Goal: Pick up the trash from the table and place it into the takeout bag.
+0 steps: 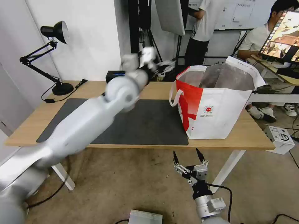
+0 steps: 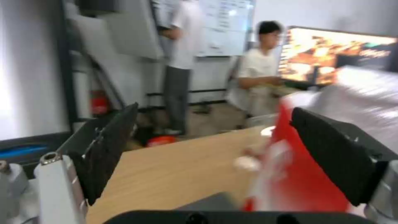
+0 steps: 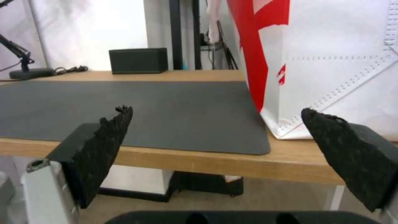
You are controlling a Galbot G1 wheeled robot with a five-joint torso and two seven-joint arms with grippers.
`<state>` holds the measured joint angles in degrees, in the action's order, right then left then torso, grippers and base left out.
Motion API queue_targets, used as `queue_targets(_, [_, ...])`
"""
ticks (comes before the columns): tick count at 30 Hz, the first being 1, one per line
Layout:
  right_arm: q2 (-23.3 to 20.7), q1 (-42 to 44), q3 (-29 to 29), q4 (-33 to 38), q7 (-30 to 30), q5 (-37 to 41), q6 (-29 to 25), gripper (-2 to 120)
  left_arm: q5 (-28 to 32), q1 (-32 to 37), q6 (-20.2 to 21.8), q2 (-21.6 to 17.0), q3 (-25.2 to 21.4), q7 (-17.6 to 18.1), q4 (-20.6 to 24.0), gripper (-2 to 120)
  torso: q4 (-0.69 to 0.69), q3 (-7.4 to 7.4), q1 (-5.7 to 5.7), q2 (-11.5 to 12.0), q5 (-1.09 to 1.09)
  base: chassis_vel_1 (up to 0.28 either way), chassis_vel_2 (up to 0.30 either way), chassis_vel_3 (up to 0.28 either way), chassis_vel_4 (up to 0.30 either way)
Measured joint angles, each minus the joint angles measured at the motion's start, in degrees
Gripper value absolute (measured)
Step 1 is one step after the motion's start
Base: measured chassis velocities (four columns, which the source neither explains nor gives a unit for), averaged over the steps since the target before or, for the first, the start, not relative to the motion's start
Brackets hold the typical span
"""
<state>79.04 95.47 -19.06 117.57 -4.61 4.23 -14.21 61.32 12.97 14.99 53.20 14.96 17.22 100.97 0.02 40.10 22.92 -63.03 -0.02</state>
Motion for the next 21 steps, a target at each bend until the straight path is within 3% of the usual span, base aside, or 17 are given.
queue_targets(2, [-0.01,0.0,0.01,0.0,0.01,0.0,0.0,100,-4.28,6.8,-0.09,-3.5,-5.54,-0.79,3.24,100,0.0,0.0,0.0,0.0,0.0,0.0,0.0,0.0,0.0])
queue_targets(3, [-0.01,0.0,0.01,0.0,0.01,0.0,0.0,100,-4.28,6.8,-0.09,-3.5,-5.54,-0.79,3.24,100,0.0,0.0,0.0,0.0,0.0,0.0,0.0,0.0,0.0])
queue_targets(6, [-0.02,-0.01,0.0,0.0,0.0,0.0,0.0,100,-8.24,19.17,-0.5,-6.11,-15.76,-1.77,7.9,100,0.0,0.0,0.0,0.0,-0.02,0.0,0.0,0.0,0.0])
queue_targets(11, [-0.01,0.0,0.0,0.0,0.0,0.0,0.0,100,-12.01,27.6,-1.71,-7.91,-22.04,-2.04,11.28,100,-0.01,0.0,-0.01,0.0,0.0,0.0,0.0,0.0,0.0])
queue_targets(14, [-0.01,-0.01,0.0,0.0,0.0,0.0,0.0,100,-13.44,33.02,-1.87,-7.72,-26.18,-2.1,13.53,100,-0.02,0.0,-0.01,0.0,0.02,0.0,0.0,0.0,0.0])
queue_targets(17, [-0.01,-0.01,0.0,0.0,0.0,0.0,0.0,100,-16.64,42.11,-1.88,-5.38,-33.21,-2.47,17.12,100,-0.03,0.0,0.0,-0.01,0.02,0.0,0.0,0.0,0.0])
queue_targets(21, [-0.01,0.0,0.0,0.0,0.0,0.0,0.0,100,-19.5,48.27,-1.88,-2.33,-37.62,-3.31,19.39,100,-0.01,-0.01,-0.01,-0.01,0.02,0.0,0.0,0.0,0.0])
